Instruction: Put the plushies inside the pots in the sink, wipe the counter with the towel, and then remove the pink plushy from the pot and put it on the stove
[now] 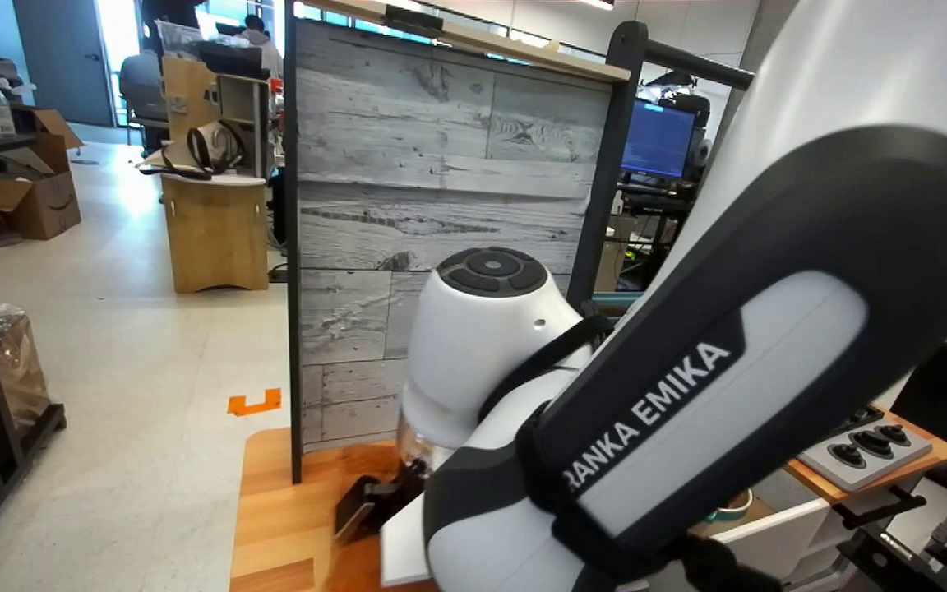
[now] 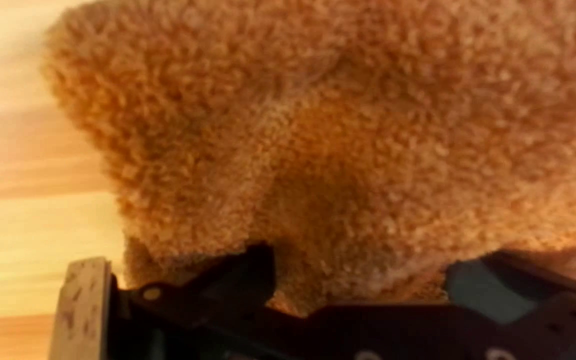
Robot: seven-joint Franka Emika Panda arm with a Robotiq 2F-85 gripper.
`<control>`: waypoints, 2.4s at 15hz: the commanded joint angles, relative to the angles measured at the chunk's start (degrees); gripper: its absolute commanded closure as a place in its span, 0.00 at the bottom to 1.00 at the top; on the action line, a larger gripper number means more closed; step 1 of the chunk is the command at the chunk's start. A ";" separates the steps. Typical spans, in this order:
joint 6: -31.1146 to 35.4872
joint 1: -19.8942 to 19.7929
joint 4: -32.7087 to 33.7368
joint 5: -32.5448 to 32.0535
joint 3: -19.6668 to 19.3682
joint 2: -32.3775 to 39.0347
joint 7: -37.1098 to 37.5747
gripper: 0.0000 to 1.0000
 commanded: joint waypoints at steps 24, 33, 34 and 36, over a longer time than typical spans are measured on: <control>-11.78 -4.53 1.59 -1.39 8.37 -1.40 2.89 0.00; -10.77 -4.07 -5.91 -2.24 -6.82 -3.04 10.83 0.00; -10.90 -3.94 -7.09 -2.62 -9.00 -3.27 12.19 0.00; -11.68 -4.14 -7.02 -3.17 -11.65 -2.40 13.71 0.00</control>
